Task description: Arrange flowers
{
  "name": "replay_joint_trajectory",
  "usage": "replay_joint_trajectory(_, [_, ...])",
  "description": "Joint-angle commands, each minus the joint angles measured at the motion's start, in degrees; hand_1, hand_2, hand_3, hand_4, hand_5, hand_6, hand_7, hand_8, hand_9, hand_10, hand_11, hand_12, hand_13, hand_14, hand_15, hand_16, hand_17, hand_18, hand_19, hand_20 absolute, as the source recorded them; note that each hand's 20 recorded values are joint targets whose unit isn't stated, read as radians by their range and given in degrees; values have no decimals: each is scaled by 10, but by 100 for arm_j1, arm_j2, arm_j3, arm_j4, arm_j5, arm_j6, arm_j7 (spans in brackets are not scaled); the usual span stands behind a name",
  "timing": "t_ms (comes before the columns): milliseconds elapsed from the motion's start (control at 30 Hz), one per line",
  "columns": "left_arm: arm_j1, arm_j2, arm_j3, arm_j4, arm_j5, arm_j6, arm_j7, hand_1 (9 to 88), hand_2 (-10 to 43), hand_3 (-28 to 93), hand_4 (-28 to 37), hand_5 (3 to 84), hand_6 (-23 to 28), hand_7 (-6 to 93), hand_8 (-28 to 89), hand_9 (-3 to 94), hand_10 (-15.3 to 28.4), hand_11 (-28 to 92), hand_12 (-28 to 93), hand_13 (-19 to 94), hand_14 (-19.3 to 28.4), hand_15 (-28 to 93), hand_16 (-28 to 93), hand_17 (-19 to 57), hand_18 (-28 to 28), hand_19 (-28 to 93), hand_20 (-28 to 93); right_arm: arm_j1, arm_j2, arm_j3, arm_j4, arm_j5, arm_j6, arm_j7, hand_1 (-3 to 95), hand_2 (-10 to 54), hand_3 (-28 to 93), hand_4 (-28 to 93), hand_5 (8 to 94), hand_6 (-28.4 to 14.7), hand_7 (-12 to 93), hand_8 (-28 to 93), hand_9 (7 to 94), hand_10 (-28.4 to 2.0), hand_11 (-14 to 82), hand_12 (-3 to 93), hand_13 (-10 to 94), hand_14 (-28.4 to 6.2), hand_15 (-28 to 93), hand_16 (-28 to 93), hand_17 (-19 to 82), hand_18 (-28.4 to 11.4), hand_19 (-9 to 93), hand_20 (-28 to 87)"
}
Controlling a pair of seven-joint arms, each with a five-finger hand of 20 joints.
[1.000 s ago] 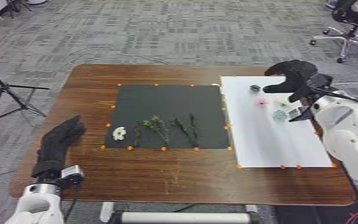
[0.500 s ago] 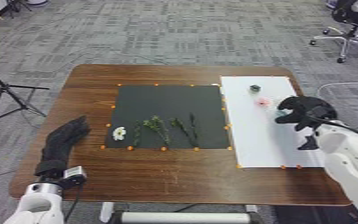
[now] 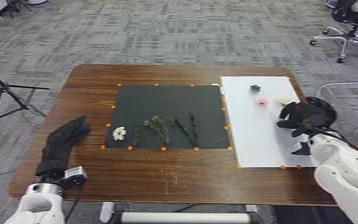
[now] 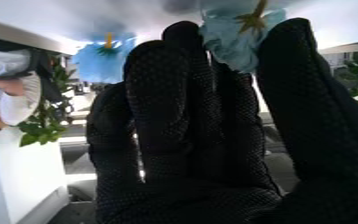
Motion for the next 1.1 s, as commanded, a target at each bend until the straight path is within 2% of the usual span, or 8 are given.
replay_joint_trajectory(33, [98, -81, 2, -21, -3, -65, -6, 167, 85, 704, -283, 438, 32, 105, -62, 429, 132, 171, 123, 354, 177, 186, 35, 22, 143, 135, 170, 264, 35, -269, 70, -29, 487, -251, 540, -95, 571, -182, 726, 23, 229, 92, 811, -106, 161, 272, 768, -80, 567, 333, 375, -222, 762, 593])
replay_joint_trajectory(167, [121, -49, -36, -42, -8, -40, -16, 166, 84, 707, -283, 438, 32, 106, -61, 428, 132, 172, 123, 354, 176, 186, 35, 22, 143, 134, 170, 702, 156, -366, -149, 198, 830, -201, 566, -95, 575, -184, 791, 19, 234, 103, 874, -102, 137, 305, 804, -68, 565, 339, 406, -221, 786, 592])
replay_joint_trajectory(333, [119, -29, -55, -44, -26, -17, -13, 167, 84, 707, -283, 438, 31, 108, -61, 429, 132, 172, 123, 355, 177, 186, 34, 22, 143, 134, 170, 1828, 336, -1003, -622, 528, 951, -185, 570, -95, 576, -183, 803, 17, 224, 105, 885, -105, 134, 307, 814, -61, 570, 345, 416, -219, 799, 593])
replay_joint_trajectory(500, [137, -33, -41, -52, -16, 0, -31, 167, 83, 709, -283, 438, 32, 108, -62, 429, 132, 171, 123, 354, 177, 185, 34, 22, 143, 134, 170, 3351, 54, -2248, -754, 1029, 381, -417, 569, -95, 576, -179, 810, 20, 219, 102, 886, -105, 131, 309, 813, -57, 573, 349, 417, -217, 805, 592])
replay_joint_trajectory(633, [111, -29, -35, -63, -25, 26, -34, 167, 83, 709, -283, 438, 31, 108, -63, 429, 132, 171, 122, 353, 178, 184, 35, 22, 143, 134, 170, 4222, -393, -3322, -623, 1150, -87, -734, 566, -95, 572, -175, 811, 23, 218, 101, 886, -100, 122, 306, 814, -55, 573, 352, 418, -216, 809, 590])
replay_joint_trajectory(867, [124, -44, -11, -90, -34, 45, -24, 167, 83, 710, -283, 437, 30, 109, -63, 427, 133, 167, 123, 352, 176, 179, 35, 23, 143, 130, 169, 4634, -1519, -4157, -258, 1300, -943, -994, 558, -95, 573, -175, 813, 30, 219, 100, 886, -96, 119, 302, 818, -52, 572, 354, 421, -213, 815, 587])
replay_joint_trajectory(933, [109, -41, 11, -79, -48, 72, -34, 165, 83, 712, -283, 437, 29, 109, -63, 426, 132, 165, 123, 352, 175, 176, 36, 23, 143, 130, 170, 4668, -1794, -4275, -119, 1274, -1147, -1032, 556, -95, 574, -173, 812, 31, 220, 100, 886, -95, 118, 300, 820, -51, 572, 354, 423, -213, 817, 586])
replay_joint_trajectory(1100, [38, -8, 54, -23, -73, 36, -15, 153, 90, 709, -283, 437, 27, 109, -64, 425, 131, 160, 124, 353, 173, 171, 38, 23, 142, 129, 170, 4751, -2221, -4484, 130, 1497, -1398, -942, 547, -95, 577, -173, 811, 36, 222, 98, 886, -89, 116, 294, 827, -46, 568, 355, 425, -211, 820, 583])
